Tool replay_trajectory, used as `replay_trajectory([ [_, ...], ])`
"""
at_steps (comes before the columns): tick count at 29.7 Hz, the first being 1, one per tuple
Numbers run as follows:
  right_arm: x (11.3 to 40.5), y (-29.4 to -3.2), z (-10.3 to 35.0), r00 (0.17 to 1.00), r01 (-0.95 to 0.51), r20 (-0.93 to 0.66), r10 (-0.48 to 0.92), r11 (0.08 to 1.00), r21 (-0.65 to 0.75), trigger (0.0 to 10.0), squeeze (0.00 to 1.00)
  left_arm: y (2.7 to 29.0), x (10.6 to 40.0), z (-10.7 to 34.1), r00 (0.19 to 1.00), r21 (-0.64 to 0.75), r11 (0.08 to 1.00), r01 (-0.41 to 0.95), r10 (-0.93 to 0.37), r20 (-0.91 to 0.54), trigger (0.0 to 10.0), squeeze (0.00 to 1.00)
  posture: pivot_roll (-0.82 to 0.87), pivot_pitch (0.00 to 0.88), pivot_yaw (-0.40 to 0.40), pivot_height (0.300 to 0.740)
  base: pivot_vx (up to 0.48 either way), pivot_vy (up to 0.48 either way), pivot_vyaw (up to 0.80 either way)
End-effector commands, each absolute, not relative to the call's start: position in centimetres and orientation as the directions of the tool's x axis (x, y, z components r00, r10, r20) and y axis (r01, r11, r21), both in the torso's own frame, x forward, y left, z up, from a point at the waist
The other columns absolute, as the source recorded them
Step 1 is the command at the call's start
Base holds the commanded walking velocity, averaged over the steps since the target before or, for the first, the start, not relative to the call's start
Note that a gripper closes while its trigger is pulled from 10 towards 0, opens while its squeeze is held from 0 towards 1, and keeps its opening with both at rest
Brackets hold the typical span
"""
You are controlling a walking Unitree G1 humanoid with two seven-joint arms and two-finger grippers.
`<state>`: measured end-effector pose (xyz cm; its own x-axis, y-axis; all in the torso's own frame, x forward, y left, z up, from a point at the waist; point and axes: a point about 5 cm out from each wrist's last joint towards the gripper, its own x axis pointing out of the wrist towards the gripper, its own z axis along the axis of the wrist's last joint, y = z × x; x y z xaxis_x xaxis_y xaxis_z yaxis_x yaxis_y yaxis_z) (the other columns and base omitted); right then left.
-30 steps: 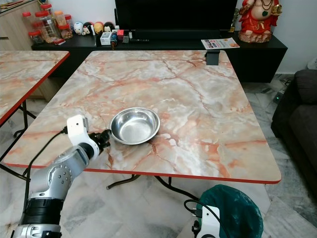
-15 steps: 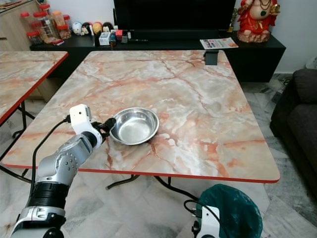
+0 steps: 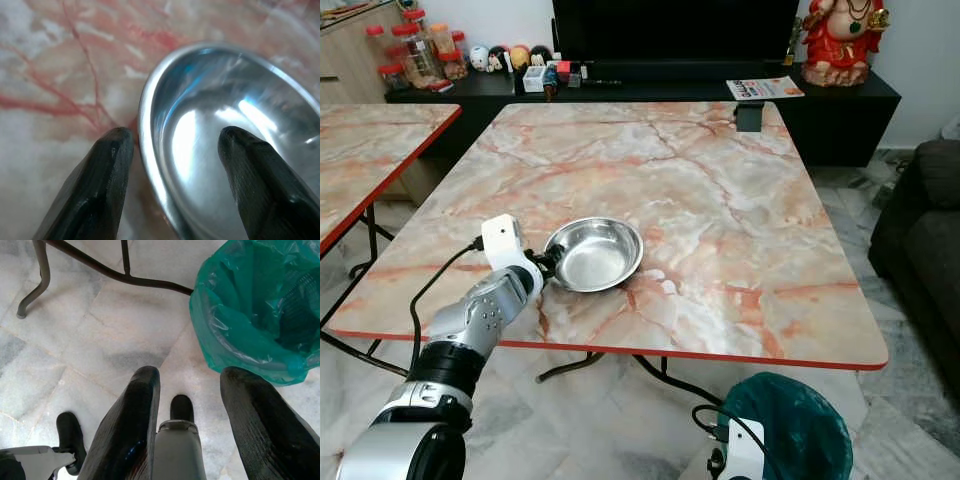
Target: Setting the table
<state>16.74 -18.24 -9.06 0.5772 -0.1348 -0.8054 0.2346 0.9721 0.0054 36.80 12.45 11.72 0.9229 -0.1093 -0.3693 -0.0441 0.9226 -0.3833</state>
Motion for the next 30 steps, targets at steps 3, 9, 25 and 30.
replay_trajectory([
  [3,16.5,-18.2,-9.1,0.576,0.247,-0.805,-0.141,0.969,0.006,10.0,0.0,12.4,37.1,11.8,0.924,-0.362,0.93,-0.061,-0.084,-0.373,10.0,0.0,0.02,0.0,0.067,0.74,0.0,0.0,0.0],
  [9,16.5,-18.2,-9.1,0.575,0.247,-0.806,-0.142,0.969,0.006,10.0,0.0,11.6,37.0,11.3,0.911,-0.347,0.936,-0.065,-0.086,-0.403,10.0,0.0,0.03,0.0,0.068,0.74,0.0,0.0,0.0],
  [25,16.7,-18.1,-9.1,0.576,0.242,-0.806,-0.135,0.97,0.011,10.0,0.0,10.8,36.5,10.7,0.886,-0.376,0.926,-0.027,-0.152,-0.438,0.0,0.0,0.03,0.0,0.068,0.74,0.0,0.0,0.0],
  [30,16.7,-18.0,-9.1,0.578,0.24,-0.805,-0.133,0.971,0.012,10.0,0.0,10.8,36.3,10.5,0.883,-0.376,0.926,-0.036,-0.147,-0.446,0.0,0.0,0.03,0.0,0.067,0.74,0.0,0.0,0.0],
])
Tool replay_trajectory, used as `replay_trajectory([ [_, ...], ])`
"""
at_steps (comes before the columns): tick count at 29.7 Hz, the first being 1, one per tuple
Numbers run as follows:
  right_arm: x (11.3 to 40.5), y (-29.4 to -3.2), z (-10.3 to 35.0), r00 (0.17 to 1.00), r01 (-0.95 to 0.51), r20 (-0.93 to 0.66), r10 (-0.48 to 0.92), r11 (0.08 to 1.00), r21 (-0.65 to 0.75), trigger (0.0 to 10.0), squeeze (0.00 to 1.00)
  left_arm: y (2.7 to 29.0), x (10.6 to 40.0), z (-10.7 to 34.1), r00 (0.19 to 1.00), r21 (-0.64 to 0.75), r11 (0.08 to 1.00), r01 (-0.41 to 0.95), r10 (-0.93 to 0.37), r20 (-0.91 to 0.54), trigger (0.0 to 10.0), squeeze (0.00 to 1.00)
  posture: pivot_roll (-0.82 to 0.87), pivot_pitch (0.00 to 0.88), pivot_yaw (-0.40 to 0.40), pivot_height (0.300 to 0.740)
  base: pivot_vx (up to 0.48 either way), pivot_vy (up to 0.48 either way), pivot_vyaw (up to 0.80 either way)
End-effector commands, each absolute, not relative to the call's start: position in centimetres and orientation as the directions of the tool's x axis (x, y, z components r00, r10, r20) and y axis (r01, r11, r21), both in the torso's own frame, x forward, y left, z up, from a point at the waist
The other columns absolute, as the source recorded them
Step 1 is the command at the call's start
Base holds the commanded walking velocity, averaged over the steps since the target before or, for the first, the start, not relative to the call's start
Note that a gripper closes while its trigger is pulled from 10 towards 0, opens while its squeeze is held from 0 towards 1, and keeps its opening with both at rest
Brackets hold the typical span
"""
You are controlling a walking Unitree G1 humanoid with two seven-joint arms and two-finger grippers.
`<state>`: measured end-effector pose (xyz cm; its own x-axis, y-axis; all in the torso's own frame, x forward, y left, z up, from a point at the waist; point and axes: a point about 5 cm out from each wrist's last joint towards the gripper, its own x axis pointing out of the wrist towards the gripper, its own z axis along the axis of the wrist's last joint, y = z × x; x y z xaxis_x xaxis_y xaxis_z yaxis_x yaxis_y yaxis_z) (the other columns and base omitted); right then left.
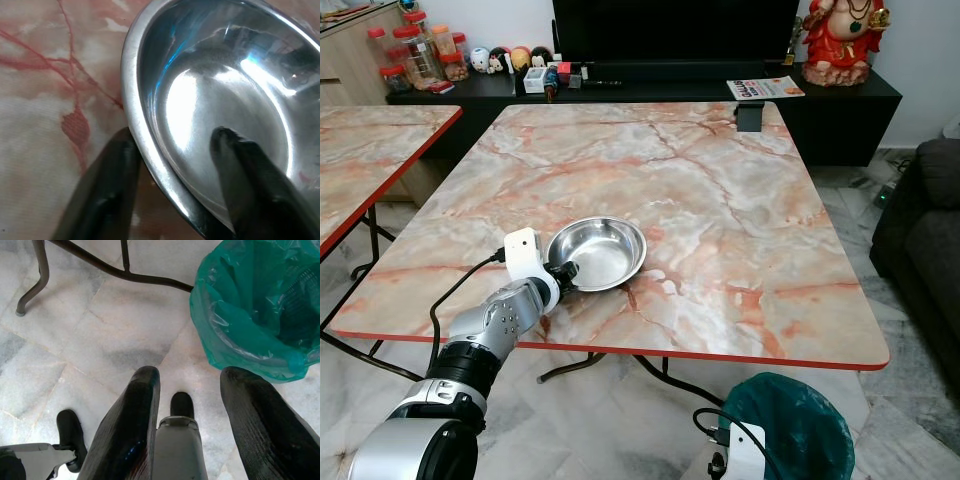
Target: Setting the table
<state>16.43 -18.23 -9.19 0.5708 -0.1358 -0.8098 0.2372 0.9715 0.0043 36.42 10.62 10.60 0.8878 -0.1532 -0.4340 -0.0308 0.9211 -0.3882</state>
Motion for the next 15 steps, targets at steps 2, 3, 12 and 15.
replay_trajectory([
  [2,16.77,-18.0,-9.06,0.579,0.239,-0.805,-0.133,0.971,0.012,10.0,0.0,10.83,36.29,10.42,0.881,-0.374,0.927,-0.035,-0.148,-0.45,0.0,0.0,0.03,0.0,0.067,0.74,0.0,0.0,0.0],
  [3,16.78,-18.0,-9.06,0.579,0.239,-0.805,-0.133,0.971,0.012,10.0,0.0,10.81,36.28,10.41,0.88,-0.375,0.927,-0.03,-0.154,-0.45,0.0,0.0,0.03,0.0,0.066,0.74,0.0,0.0,0.0],
  [12,16.75,-17.97,-9.08,0.577,0.239,-0.806,-0.131,0.971,0.014,10.0,0.0,10.96,36.1,10.25,0.87,-0.361,0.933,0.015,-0.19,-0.455,10.0,0.0,0.04,0.0,0.066,0.74,0.0,0.0,0.0],
  [15,16.7,-18.03,-9.1,0.576,0.242,-0.807,-0.133,0.97,0.013,10.0,0.0,11.19,35.98,10.44,0.87,-0.356,0.934,0.034,-0.203,-0.45,10.0,0.0,0.04,0.0,0.067,0.74,0.0,0.0,0.0],
])
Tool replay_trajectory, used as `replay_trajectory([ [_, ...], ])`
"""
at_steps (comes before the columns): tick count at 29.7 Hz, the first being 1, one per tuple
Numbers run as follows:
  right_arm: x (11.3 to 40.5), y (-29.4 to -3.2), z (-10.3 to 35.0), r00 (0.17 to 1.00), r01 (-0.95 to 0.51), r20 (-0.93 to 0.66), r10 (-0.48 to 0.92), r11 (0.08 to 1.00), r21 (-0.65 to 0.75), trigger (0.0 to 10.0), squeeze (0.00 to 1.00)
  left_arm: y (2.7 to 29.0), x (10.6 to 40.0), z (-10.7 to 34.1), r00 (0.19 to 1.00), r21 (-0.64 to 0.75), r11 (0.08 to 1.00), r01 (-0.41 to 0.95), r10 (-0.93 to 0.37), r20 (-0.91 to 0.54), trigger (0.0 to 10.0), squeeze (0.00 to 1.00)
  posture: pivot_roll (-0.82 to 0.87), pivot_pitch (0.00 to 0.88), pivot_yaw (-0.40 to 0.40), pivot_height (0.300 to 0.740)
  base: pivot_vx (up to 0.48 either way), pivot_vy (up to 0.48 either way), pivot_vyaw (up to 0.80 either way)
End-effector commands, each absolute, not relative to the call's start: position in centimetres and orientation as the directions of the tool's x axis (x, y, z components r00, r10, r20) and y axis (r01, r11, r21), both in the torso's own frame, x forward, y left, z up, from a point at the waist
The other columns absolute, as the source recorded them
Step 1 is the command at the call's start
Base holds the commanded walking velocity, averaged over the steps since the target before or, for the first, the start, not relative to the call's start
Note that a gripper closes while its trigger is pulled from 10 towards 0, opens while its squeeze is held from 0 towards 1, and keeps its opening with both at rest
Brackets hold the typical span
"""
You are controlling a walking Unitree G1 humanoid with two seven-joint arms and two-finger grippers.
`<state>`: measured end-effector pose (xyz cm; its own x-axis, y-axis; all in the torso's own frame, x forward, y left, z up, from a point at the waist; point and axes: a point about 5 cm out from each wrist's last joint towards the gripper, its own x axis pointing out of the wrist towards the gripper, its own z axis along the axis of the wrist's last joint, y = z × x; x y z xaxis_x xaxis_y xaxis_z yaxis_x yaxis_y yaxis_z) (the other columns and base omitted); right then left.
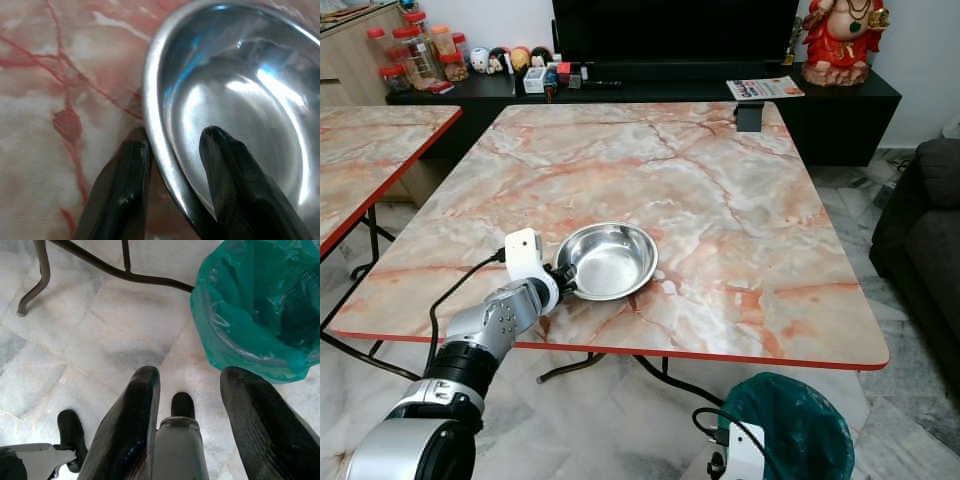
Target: Setting the table
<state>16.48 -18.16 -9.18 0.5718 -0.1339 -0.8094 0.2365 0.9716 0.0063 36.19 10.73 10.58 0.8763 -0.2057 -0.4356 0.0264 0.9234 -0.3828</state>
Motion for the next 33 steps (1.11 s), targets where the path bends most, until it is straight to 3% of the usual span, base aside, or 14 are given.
replay_trajectory([
  [1,16.7,-18.1,-9.1,0.575,0.244,-0.807,-0.134,0.97,0.013,10.0,0.0,11.4,35.9,10.6,0.87,-0.353,0.934,0.045,-0.211,-0.446,10.0,0.0,0.04,0.0,0.067,0.74,0.0,0.0,0.0],
  [8,16.7,-18.1,-9.1,0.575,0.243,-0.807,-0.133,0.97,0.012,10.0,0.0,11.7,34.9,11.0,0.844,-0.339,0.922,0.188,-0.328,-0.424,10.0,0.0,0.05,0.0,0.064,0.74,0.0,0.0,0.0],
  [33,16.9,-17.9,-9.0,0.579,0.232,-0.806,-0.123,0.972,0.019,10.0,0.0,11.4,33.7,11.7,0.805,-0.332,0.895,0.298,-0.422,-0.416,10.0,0.0,0.05,0.0,0.06,0.74,0.0,0.0,0.0],
])
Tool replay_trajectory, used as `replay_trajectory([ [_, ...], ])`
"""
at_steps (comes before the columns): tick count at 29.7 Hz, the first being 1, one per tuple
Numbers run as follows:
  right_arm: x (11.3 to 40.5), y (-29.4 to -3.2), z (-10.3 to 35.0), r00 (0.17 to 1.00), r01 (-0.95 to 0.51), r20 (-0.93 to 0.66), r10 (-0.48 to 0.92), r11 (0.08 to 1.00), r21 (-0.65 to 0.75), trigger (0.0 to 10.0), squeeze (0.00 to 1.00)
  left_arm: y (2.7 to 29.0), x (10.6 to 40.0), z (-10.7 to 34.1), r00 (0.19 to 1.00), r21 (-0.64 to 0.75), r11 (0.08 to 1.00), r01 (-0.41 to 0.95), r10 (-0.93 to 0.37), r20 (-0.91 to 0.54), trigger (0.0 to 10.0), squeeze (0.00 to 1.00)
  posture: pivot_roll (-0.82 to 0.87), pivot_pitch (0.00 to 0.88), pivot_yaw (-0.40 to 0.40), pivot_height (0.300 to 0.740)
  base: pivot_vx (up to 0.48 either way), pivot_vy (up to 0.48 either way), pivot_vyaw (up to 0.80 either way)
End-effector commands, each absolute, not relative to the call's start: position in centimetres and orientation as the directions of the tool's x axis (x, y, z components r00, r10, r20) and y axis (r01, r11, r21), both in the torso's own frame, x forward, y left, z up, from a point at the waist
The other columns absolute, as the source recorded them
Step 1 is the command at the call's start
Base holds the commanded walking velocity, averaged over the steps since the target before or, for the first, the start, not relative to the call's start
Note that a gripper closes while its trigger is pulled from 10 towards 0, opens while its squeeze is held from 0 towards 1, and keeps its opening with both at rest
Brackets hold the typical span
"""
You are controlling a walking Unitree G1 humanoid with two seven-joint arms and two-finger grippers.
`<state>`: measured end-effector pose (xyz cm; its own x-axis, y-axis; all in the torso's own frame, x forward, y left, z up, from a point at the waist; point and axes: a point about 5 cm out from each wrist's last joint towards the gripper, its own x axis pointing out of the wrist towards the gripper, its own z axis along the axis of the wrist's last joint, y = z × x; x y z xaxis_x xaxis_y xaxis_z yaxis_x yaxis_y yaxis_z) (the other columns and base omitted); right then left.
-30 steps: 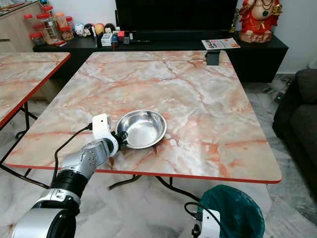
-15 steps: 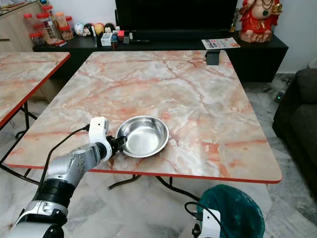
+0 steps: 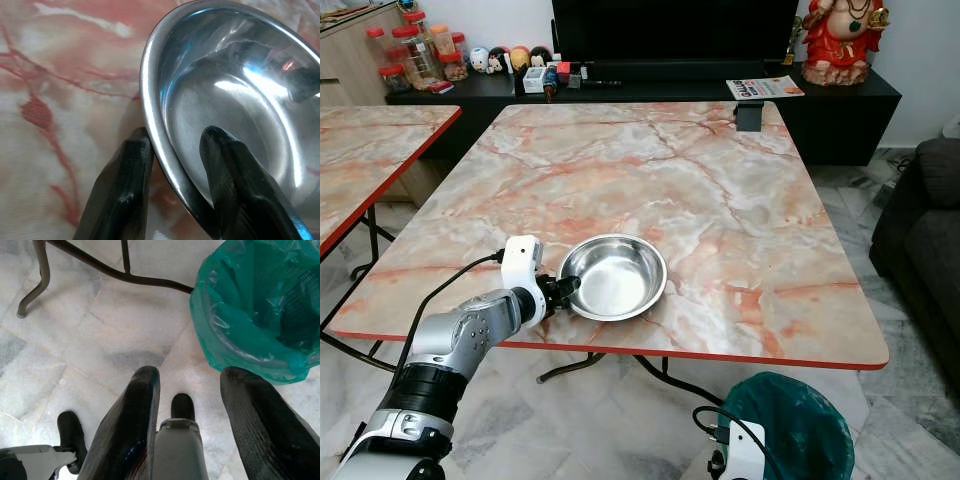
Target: Setting the table
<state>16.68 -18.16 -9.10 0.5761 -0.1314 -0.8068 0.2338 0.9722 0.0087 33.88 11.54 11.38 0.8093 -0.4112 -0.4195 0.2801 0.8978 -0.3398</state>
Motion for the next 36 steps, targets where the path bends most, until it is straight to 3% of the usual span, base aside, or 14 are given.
replay_trajectory([
  [1,16.9,-17.9,-9.0,0.578,0.232,-0.806,-0.123,0.972,0.019,10.0,0.0,11.4,33.7,11.6,0.805,-0.332,0.895,0.298,-0.423,-0.417,10.0,0.0,0.05,0.0,0.06,0.74,0.0,0.0,0.0],
  [11,17.0,-17.9,-9.0,0.58,0.23,-0.806,-0.122,0.973,0.018,10.0,0.0,11.4,33.7,11.3,0.814,-0.324,0.906,0.271,-0.396,-0.426,10.0,0.0,0.05,0.0,0.055,0.74,0.0,0.0,0.0],
  [12,17.0,-18.0,-9.0,0.579,0.23,-0.806,-0.123,0.973,0.016,10.0,0.0,11.5,33.8,11.4,0.82,-0.322,0.91,0.261,-0.385,-0.424,10.0,0.1,0.05,0.0,0.054,0.74,0.0,0.0,0.0],
  [13,17.0,-18.1,-9.0,0.579,0.23,-0.806,-0.124,0.973,0.015,10.0,0.0,11.6,33.8,11.4,0.824,-0.322,0.912,0.255,-0.379,-0.42,10.0,0.65,0.05,0.0,0.053,0.74,0.0,0.0,0.0],
  [14,17.0,-18.1,-9.0,0.579,0.231,-0.806,-0.125,0.973,0.015,10.0,0.0,11.6,33.8,11.5,0.826,-0.323,0.912,0.253,-0.377,-0.419,10.0,0.65,0.05,0.0,0.053,0.74,0.0,0.0,0.0],
  [15,17.0,-18.1,-9.0,0.578,0.231,-0.806,-0.126,0.973,0.014,10.0,0.0,11.6,33.8,11.5,0.826,-0.324,0.911,0.254,-0.379,-0.418,10.0,1.0,0.05,0.0,0.053,0.74,0.0,0.0,0.0],
  [36,17.1,-18.0,-9.0,0.579,0.228,-0.806,-0.123,0.974,0.015,10.0,0.0,12.4,34.1,12.1,0.848,-0.317,0.923,0.219,-0.341,-0.406,10.0,1.0,0.06,0.0,0.05,0.74,0.0,0.0,0.0],
])
